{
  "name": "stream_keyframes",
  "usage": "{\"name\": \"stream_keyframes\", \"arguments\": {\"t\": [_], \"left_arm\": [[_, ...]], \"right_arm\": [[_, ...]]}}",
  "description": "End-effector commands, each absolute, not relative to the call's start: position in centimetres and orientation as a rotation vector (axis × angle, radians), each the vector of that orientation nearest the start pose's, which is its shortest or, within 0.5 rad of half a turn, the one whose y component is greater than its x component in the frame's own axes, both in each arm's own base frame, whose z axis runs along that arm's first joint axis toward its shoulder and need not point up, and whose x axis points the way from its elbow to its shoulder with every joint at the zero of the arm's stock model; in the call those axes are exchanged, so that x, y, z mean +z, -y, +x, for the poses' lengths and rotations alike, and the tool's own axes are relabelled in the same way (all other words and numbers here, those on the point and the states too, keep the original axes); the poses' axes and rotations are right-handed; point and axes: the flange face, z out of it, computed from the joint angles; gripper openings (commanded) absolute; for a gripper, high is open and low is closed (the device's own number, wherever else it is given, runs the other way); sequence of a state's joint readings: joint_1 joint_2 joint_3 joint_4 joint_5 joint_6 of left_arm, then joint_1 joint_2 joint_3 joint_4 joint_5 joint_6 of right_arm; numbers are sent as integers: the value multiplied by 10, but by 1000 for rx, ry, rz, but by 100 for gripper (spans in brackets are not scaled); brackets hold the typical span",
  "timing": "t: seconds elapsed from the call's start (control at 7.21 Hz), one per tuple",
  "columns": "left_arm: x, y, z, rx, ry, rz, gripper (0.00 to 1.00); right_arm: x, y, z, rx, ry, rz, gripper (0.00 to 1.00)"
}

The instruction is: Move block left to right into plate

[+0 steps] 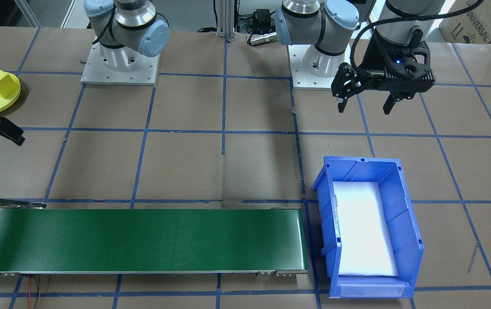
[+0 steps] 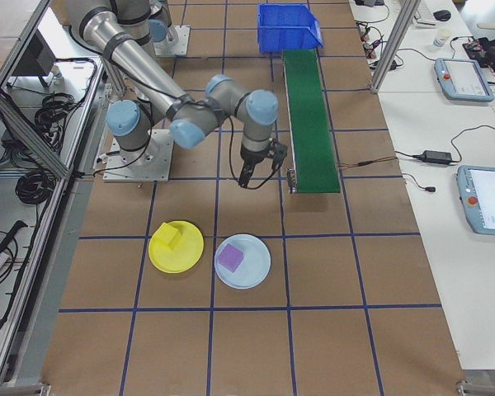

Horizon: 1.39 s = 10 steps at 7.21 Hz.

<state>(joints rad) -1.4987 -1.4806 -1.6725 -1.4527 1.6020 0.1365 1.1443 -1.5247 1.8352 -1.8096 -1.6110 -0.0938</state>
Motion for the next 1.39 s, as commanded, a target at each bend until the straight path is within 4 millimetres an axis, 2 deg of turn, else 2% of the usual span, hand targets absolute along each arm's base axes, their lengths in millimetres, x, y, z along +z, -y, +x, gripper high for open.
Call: {"name": "stream_keyframes", "arguments": {"t": [0.0,0.14,0.28,0.42,0.55,0.69,0.97,1.25], "left_arm": [[494,472,-96,-163,-3092,97,100],[497,473,-96,-174,-3091,97,100],[497,473,-95,-177,-3092,92,100],[498,473,-95,-180,-3097,90,100],[500,473,-95,-184,-3093,87,100],[502,472,-97,-188,-3099,90,100],[506,474,-93,-205,-3109,80,100],[509,474,-90,-211,-3096,79,100]], "right_arm": [[449,469,83,97,-3065,436,100],[497,429,105,124,-3070,378,100],[523,411,116,214,-3086,342,100],[517,403,115,343,-3123,365,100],[511,406,127,297,-3141,253,100],[508,418,134,162,-3153,208,100],[500,421,132,152,-3141,190,100],[499,436,135,-37,-3101,185,100]]}}
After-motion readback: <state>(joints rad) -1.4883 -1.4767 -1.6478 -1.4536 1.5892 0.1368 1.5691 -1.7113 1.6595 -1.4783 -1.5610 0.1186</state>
